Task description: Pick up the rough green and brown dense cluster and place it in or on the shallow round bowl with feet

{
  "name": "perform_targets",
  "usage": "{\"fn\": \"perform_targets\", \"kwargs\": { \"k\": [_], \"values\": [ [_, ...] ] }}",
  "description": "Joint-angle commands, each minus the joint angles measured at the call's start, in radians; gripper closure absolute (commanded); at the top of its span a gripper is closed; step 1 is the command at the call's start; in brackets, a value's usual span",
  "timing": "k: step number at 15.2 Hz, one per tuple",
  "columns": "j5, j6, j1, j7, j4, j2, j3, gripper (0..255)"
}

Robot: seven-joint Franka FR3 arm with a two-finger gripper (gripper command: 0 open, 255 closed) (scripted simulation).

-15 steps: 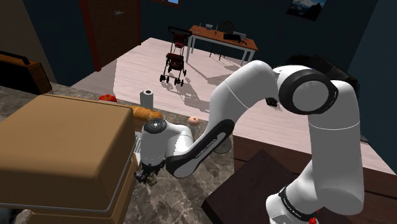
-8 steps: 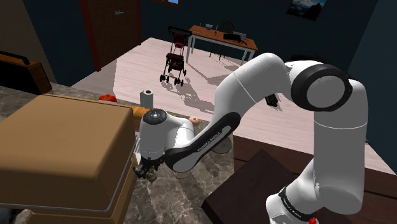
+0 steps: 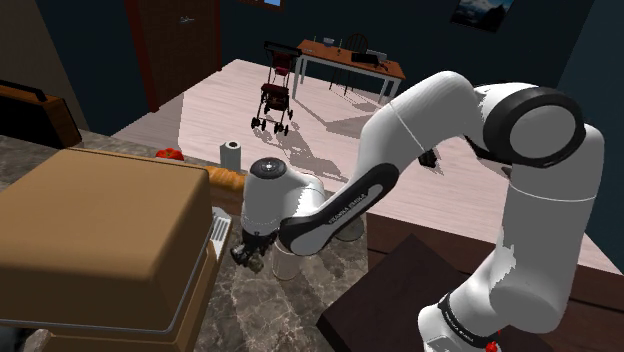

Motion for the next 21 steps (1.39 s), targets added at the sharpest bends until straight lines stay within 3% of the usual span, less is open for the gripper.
{"fn": "perform_targets", "kwargs": {
  "k": [1, 11, 21],
  "values": [
    [0.016, 0.027, -0.050, -0.044, -0.059, -0.038, 0.007, 255],
    [0.123, 0.133, -0.316, -0.338, -0.287, -0.193, 0.033, 255],
    [0.254, 0.178, -0.566, -0.705, -0.399, -0.282, 0.021, 255]
  ]
}}
